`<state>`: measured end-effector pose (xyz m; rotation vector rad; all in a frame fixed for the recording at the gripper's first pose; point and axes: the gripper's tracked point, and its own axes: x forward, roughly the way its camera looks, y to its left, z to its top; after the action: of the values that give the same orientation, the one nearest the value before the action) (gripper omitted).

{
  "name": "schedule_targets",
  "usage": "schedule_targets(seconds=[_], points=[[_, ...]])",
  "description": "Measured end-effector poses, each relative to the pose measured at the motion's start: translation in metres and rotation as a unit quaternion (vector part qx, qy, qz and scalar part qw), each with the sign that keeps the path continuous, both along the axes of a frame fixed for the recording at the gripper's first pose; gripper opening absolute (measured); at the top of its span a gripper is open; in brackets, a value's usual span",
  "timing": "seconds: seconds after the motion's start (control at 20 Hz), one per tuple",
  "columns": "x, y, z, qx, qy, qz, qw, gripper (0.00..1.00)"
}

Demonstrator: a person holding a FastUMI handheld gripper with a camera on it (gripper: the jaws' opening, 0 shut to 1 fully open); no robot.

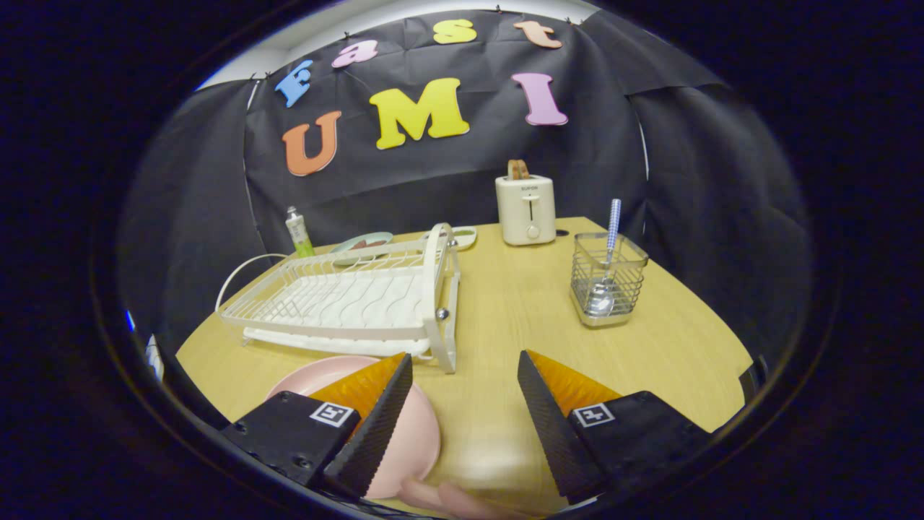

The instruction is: Take the plate from the dish rack, then take the spoon from the basket and place it into the plate.

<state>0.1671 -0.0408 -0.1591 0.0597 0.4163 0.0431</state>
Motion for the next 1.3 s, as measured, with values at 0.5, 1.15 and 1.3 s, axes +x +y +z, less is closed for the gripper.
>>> schedule_targets(seconds=[0.5,1.15,1.3], points=[[0.072,-0.115,0.060,-0.053,-0.055,-0.062,0.995,0.97],[0.198,-0.186,0.080,0.033,0.039,-0.109,0.993,0.78],[0.207,-0.186,0.064,0.054,0.080,-0.105,0.990,0.62]])
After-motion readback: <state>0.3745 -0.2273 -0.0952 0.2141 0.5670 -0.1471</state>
